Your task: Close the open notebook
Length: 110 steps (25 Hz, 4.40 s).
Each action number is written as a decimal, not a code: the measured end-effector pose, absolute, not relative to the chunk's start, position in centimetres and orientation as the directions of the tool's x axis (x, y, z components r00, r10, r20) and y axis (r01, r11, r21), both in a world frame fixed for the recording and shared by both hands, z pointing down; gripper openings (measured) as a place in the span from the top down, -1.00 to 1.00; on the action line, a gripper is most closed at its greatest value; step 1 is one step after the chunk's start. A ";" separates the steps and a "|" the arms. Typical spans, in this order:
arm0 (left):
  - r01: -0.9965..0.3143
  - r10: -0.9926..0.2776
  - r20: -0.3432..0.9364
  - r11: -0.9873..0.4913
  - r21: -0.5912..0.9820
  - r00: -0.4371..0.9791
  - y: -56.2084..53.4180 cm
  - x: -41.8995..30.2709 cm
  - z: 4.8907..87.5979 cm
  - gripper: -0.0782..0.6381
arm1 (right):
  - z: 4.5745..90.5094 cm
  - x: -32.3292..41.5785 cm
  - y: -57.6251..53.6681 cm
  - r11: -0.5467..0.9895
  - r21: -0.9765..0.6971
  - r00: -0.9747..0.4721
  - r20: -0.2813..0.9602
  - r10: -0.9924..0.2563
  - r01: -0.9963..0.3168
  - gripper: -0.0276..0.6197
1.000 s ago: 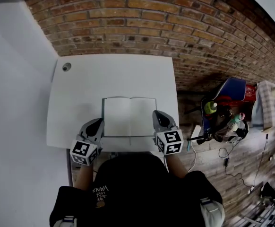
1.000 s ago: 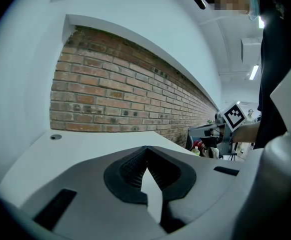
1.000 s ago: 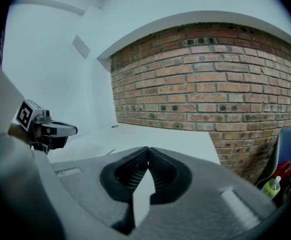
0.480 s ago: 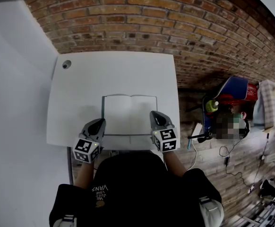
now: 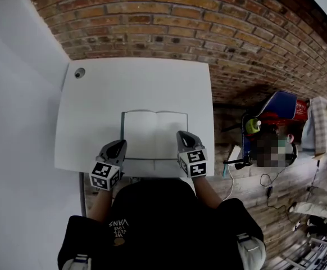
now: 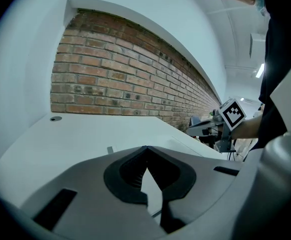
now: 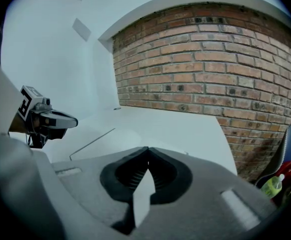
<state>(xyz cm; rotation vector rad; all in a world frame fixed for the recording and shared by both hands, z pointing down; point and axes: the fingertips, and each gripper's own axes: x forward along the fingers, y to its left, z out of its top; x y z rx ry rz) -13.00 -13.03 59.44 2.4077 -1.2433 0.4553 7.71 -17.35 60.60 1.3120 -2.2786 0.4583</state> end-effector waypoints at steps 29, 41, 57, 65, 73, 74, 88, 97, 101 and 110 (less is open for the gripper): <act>-0.876 -0.646 0.593 -0.391 0.283 0.480 -13.4 -15.1 64.8 0.75 | 66.0 7.7 -16.0 0.518 -0.043 -0.405 0.679 -0.613 -0.854 0.92; -0.897 -0.578 0.687 -0.309 0.315 0.440 -13.6 -16.0 67.3 0.65 | 67.5 8.0 -15.5 0.510 -0.053 -0.388 0.717 -0.579 -0.859 0.92; -0.905 -0.485 0.765 -0.273 0.328 0.423 -13.7 -15.2 68.4 0.22 | 68.0 8.2 -15.3 0.518 -0.023 -0.368 0.730 -0.575 -0.855 0.92; -0.900 -0.461 0.776 -0.279 0.334 0.431 -13.8 -14.7 68.6 0.22 | 68.3 8.1 -15.4 0.523 0.003 -0.350 0.739 -0.575 -0.853 0.92; -0.904 -0.474 0.770 -0.212 0.372 0.428 -14.1 -14.8 68.0 0.22 | 68.4 8.2 -15.4 0.538 0.027 -0.347 0.737 -0.580 -0.842 0.92; -0.899 -0.475 0.765 -0.195 0.391 0.435 -14.1 -14.8 68.0 0.22 | 68.4 8.1 -15.4 0.534 0.023 -0.348 0.735 -0.582 -0.845 0.92; -0.809 -0.516 0.687 -0.020 0.587 0.512 -14.4 -15.5 68.1 0.55 | 68.2 8.3 -15.4 0.546 0.038 -0.346 0.736 -0.582 -0.837 0.92; -0.793 -0.532 0.666 -0.016 0.610 0.523 -14.3 -15.7 67.4 0.67 | 68.3 8.2 -15.2 0.533 0.017 -0.352 0.732 -0.583 -0.846 0.92; -0.774 -0.542 0.642 -0.026 0.632 0.542 -14.3 -15.6 66.6 0.67 | 68.4 8.4 -15.3 0.548 0.040 -0.346 0.735 -0.583 -0.836 0.92; -0.705 -0.593 0.540 -0.066 0.706 0.596 -14.1 -14.9 63.5 0.69 | 68.3 8.3 -15.3 0.533 0.031 -0.346 0.729 -0.591 -0.845 0.92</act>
